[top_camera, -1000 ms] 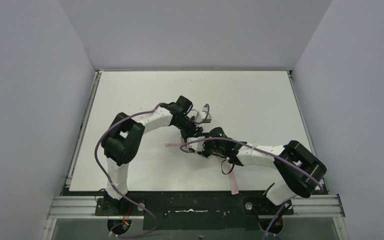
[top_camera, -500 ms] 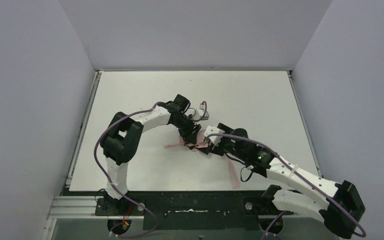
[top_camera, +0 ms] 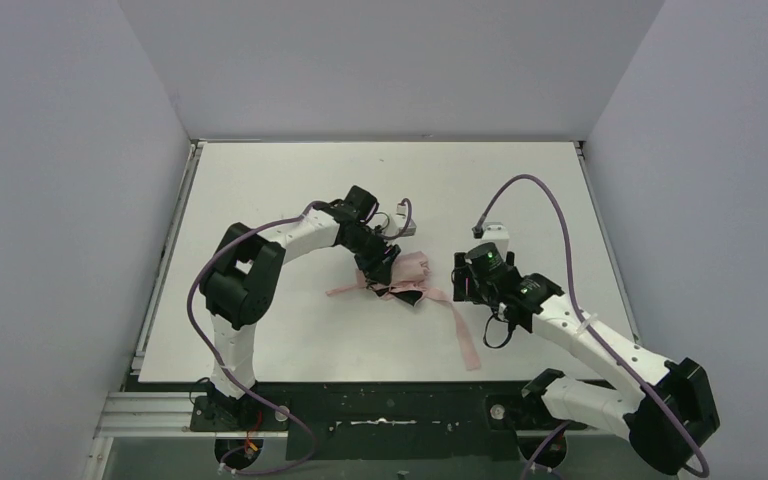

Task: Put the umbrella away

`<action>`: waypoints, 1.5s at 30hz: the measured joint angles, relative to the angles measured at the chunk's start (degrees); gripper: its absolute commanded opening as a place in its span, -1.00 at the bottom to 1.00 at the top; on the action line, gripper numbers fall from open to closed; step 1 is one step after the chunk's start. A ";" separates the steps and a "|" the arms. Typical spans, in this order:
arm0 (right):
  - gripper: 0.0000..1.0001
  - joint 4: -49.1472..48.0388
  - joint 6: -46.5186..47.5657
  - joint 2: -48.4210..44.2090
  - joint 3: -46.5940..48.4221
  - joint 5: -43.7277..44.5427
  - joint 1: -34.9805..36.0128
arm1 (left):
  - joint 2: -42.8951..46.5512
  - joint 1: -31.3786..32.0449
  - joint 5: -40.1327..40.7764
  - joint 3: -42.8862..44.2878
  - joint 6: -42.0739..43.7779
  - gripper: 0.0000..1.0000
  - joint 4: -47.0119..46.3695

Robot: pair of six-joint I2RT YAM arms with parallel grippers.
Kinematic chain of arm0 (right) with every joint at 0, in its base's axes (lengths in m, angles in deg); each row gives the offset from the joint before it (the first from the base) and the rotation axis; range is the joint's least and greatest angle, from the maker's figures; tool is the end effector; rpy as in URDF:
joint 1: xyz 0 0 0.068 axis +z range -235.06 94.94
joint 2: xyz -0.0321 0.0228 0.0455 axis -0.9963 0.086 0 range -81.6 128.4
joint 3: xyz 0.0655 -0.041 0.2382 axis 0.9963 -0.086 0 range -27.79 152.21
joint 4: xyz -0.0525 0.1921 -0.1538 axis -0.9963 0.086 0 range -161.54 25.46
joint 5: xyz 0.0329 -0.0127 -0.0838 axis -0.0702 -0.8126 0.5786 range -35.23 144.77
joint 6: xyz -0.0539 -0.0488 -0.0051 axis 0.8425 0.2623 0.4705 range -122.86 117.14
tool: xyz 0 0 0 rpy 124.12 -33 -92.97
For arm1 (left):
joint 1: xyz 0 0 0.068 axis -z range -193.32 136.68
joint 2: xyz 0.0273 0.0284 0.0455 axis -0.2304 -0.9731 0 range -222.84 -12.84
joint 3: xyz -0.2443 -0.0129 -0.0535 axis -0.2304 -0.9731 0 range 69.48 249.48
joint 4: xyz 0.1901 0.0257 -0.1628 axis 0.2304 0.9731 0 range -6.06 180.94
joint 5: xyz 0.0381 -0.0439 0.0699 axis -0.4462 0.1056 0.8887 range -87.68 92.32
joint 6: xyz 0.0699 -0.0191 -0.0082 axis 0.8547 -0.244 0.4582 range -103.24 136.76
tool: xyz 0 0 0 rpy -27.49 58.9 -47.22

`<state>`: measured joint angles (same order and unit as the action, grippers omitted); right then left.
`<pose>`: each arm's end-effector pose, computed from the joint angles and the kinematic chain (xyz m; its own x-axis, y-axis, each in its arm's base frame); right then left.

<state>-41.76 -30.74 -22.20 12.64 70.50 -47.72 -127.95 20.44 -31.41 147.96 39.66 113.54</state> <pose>0.1895 0.1240 0.2017 -0.7350 0.0054 -0.6781 -0.1110 0.9855 0.1282 0.3107 -0.2483 0.1259 -0.4487 0.6892 -0.5690 0.8932 0.3244 -0.3114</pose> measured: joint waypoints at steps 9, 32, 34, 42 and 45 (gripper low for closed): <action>0.23 1.49 -5.31 2.58 -5.66 -9.01 -1.36 | -0.26 -0.13 1.27 1.09 -0.52 -0.72 0.87; -1.00 -5.11 -6.99 18.27 -4.31 -7.41 2.67 | -2.80 -2.45 1.86 4.85 -4.83 -0.74 1.97; -1.00 -4.87 -7.61 18.25 -4.31 -6.95 5.09 | -3.10 -2.54 2.01 5.18 -6.03 -0.76 2.03; -1.00 -3.32 -10.54 18.16 -4.09 -7.06 11.65 | -3.96 -2.58 2.34 6.45 -10.47 -0.83 2.56; -1.00 -2.56 -11.93 18.16 -3.93 -6.95 14.29 | -4.04 -2.60 2.38 6.80 -11.93 -0.86 2.99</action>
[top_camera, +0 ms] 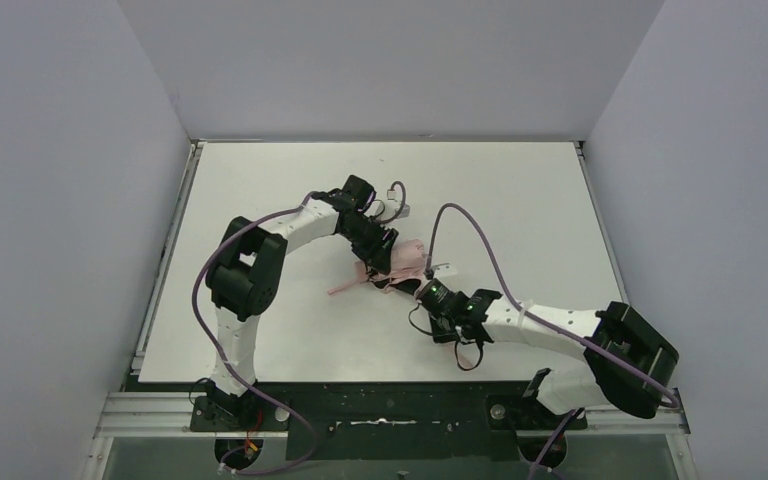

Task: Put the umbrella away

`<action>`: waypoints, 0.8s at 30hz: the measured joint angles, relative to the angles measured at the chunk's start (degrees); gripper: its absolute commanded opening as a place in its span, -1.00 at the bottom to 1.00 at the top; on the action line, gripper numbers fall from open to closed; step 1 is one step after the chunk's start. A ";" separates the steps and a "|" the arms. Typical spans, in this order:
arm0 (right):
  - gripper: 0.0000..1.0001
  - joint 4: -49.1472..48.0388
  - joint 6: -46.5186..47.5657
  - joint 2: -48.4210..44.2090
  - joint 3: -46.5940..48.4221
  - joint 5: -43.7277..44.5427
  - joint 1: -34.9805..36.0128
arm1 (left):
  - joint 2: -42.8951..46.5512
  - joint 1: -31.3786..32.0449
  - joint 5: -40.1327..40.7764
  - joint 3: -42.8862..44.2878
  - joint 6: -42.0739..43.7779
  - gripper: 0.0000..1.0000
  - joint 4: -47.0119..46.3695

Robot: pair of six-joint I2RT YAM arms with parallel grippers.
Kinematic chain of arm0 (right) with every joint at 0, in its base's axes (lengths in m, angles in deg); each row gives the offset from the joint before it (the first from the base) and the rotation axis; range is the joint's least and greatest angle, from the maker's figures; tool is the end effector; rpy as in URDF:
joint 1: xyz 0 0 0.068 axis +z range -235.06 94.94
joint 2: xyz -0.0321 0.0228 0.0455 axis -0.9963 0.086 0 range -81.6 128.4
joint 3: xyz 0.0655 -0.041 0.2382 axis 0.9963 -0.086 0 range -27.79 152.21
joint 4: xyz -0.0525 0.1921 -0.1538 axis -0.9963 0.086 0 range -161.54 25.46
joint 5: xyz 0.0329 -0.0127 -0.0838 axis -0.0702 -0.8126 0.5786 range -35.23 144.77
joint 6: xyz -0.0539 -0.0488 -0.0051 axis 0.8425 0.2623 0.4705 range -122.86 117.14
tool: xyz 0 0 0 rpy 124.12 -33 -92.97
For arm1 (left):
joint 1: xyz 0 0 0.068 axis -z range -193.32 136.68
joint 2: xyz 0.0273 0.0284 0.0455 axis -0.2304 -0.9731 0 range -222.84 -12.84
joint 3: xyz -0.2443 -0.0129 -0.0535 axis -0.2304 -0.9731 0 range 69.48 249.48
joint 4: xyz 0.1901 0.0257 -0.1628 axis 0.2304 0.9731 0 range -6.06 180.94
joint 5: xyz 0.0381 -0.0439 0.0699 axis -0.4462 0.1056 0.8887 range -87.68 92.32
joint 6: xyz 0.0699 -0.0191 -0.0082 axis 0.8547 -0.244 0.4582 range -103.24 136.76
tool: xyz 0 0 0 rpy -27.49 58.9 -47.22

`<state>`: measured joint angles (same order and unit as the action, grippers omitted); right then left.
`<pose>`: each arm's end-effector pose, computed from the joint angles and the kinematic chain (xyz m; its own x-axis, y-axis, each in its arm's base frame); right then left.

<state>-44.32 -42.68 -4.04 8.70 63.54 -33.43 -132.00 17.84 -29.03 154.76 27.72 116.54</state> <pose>0.1522 0.1776 0.1154 -0.9167 -0.1383 -0.3748 -0.1990 0.9716 0.1282 0.3393 -0.2421 0.1276 -0.6526 0.5843 -0.4824 0.7574 0.5218 -0.3925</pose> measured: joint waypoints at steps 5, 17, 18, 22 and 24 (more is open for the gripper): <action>-1.00 0.92 -2.60 0.07 0.17 0.35 5.27 | 0.00 -0.02 -0.07 0.02 -1.73 -0.92 1.25; -1.00 1.81 -3.19 5.07 4.52 2.64 14.32 | 0.00 -0.07 0.07 0.02 -3.34 -0.96 2.54; -1.00 2.25 -3.13 5.64 5.11 2.95 15.10 | 0.00 -0.07 0.07 0.02 -3.37 -0.97 2.67; -1.00 5.09 -3.65 7.21 6.95 4.81 18.32 | 0.00 -0.07 0.11 0.02 -3.78 -0.97 3.23; -1.00 7.39 -4.37 8.48 8.24 6.60 20.28 | 0.00 -0.07 0.09 0.02 -4.20 -0.98 3.67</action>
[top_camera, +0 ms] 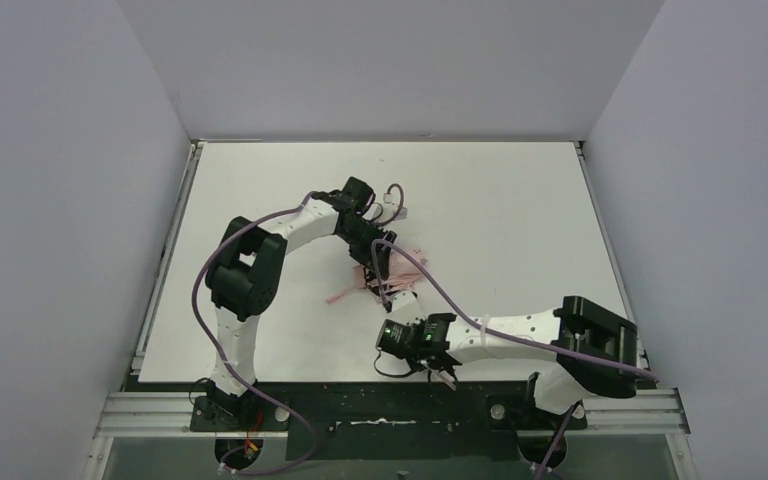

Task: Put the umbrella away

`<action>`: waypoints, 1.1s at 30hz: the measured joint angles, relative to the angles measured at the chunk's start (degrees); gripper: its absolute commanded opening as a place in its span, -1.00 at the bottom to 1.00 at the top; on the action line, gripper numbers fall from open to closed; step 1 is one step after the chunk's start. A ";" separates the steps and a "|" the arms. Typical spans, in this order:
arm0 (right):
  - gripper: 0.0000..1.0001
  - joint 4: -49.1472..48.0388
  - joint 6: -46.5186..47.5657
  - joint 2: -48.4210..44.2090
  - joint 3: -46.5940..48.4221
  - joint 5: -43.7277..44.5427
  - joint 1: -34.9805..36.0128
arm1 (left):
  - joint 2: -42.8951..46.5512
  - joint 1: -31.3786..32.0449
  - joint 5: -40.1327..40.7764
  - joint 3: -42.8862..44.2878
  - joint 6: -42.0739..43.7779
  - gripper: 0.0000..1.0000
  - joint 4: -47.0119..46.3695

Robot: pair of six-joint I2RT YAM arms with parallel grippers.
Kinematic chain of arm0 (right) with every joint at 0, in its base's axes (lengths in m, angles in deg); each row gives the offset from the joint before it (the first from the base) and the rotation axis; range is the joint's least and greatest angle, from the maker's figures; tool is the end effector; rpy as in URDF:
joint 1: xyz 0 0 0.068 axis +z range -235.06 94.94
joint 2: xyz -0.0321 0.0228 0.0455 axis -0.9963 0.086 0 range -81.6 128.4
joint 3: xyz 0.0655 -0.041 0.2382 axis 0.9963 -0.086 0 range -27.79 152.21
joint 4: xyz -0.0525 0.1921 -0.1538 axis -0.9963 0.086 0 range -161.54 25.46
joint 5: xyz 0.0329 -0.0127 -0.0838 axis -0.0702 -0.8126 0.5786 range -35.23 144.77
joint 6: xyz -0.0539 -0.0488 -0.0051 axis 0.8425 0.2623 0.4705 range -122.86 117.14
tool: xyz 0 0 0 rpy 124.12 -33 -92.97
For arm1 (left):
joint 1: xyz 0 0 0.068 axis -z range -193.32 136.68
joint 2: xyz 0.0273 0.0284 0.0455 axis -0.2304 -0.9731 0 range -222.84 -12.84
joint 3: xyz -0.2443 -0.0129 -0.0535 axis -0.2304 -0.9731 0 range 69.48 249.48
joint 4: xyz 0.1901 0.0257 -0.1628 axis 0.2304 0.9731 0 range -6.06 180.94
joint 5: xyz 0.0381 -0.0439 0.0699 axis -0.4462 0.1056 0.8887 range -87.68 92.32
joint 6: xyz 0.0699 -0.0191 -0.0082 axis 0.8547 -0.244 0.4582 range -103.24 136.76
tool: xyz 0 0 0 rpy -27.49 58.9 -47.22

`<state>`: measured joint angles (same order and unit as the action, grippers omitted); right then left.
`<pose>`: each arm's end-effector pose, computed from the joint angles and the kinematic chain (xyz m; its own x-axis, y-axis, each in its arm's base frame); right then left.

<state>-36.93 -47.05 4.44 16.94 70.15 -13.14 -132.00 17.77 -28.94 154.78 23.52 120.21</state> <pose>0.0931 0.2339 0.1155 -0.8408 -0.4099 -0.3537 -0.4331 0.9012 -0.0148 0.3333 -0.2378 0.1246 -0.7301 0.5577 -0.3949 0.6831 0.5793 -0.4447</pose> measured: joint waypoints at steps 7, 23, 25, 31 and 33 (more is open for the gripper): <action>-1.00 9.97 -2.23 7.96 7.13 9.29 5.68 | 0.00 0.17 0.68 -0.02 -0.20 -1.00 0.17; -0.56 27.34 -3.30 22.56 15.10 20.35 14.86 | 2.40 2.36 5.07 -3.30 0.50 -1.00 -3.96; -0.46 29.18 -3.76 22.53 15.04 19.04 16.20 | 3.08 2.29 7.65 -4.24 1.36 -1.00 -6.99; -0.33 29.55 -3.93 19.82 13.44 17.62 17.33 | 4.44 3.37 13.57 -6.25 3.85 -1.00 -12.61; -0.25 28.44 -4.46 17.79 12.31 17.05 17.27 | 4.50 4.00 14.91 -6.29 4.59 -1.00 -13.33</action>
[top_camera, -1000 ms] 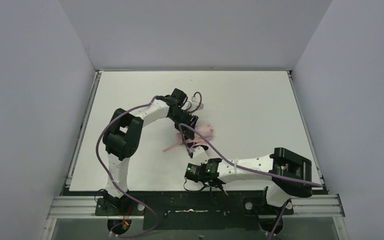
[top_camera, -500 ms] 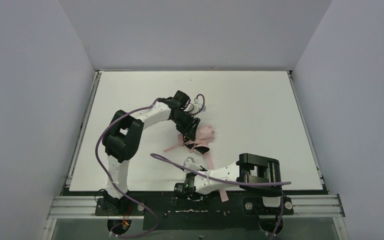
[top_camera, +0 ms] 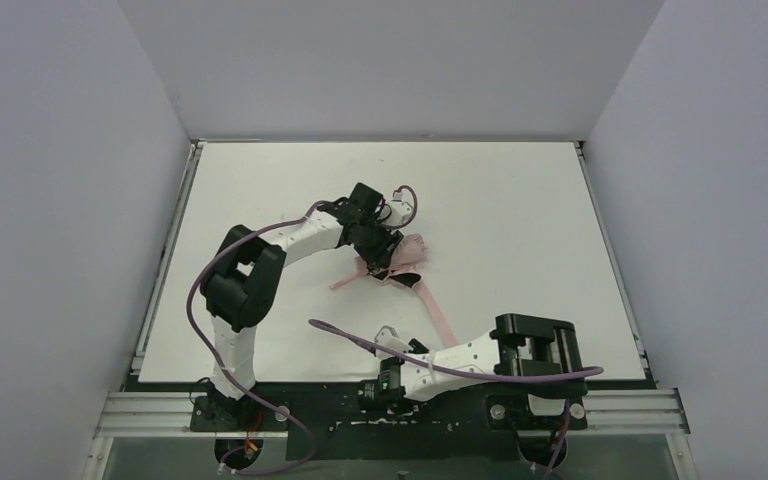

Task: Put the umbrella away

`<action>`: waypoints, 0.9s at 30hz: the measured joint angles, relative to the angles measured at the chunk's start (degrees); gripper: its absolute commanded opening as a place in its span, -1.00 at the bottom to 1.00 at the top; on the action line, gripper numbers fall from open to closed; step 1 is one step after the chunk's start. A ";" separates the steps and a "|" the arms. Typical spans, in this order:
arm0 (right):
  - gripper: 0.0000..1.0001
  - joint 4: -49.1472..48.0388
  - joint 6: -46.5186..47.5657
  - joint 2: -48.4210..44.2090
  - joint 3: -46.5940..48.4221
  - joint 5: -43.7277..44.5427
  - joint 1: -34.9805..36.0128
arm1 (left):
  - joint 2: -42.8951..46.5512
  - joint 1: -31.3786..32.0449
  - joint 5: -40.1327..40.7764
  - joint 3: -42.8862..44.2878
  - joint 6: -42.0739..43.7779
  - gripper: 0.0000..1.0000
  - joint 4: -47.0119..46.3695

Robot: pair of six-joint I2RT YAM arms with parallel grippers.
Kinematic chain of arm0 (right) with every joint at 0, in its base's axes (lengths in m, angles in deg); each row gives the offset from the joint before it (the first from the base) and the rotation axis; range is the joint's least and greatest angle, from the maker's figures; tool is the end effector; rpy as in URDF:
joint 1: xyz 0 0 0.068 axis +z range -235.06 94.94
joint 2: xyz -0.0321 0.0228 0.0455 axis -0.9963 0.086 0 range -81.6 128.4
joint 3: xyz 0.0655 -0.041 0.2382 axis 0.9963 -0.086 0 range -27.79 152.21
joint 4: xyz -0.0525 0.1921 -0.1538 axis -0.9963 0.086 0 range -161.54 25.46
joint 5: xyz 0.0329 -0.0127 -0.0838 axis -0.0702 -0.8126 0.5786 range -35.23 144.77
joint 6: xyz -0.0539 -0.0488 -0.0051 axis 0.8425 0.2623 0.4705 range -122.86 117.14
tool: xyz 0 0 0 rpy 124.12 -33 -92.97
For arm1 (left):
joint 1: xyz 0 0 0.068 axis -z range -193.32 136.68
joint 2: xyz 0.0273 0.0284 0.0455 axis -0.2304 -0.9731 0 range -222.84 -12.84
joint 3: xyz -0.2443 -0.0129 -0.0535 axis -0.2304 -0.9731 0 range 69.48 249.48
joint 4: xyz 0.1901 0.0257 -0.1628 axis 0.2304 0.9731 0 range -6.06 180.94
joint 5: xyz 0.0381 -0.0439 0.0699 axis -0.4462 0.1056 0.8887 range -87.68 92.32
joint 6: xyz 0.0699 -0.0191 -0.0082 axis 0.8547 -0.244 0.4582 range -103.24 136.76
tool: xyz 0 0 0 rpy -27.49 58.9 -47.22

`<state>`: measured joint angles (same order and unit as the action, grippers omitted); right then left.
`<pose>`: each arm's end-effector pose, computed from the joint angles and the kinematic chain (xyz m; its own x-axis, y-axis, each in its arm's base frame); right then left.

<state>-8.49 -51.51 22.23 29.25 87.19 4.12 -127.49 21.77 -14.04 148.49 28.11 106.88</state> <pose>0.0358 0.2388 0.0998 -0.6444 -0.7489 -0.1544 -0.5493 0.5938 -0.5879 0.3296 -0.2525 0.1317 -0.5524 0.6189 -0.5584 0.7960 0.5904 -0.1331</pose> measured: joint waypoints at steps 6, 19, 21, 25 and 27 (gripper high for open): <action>0.04 -3.04 -2.14 -9.92 -2.91 -0.04 -0.20 | 0.20 1.25 2.60 -0.28 1.86 -1.00 -1.42; 0.25 -15.82 2.05 -46.36 -14.53 -11.65 -36.79 | 0.22 1.36 2.64 -0.26 2.86 -1.00 -1.40; 0.26 -18.38 4.50 -43.78 -15.39 -15.89 -42.40 | 0.17 1.36 2.62 -0.09 2.89 -1.00 -1.14; 0.26 -23.56 9.03 -37.18 -15.56 -23.10 -47.82 | -0.44 1.36 2.43 1.01 2.93 -1.00 0.07; 0.24 -25.99 10.78 -34.42 -15.56 -25.57 -49.35 | -0.79 1.36 2.21 1.75 2.95 -1.00 0.94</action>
<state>-34.48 -40.73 -12.19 13.69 61.62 -45.23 -128.28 23.13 -11.83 150.23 31.07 107.82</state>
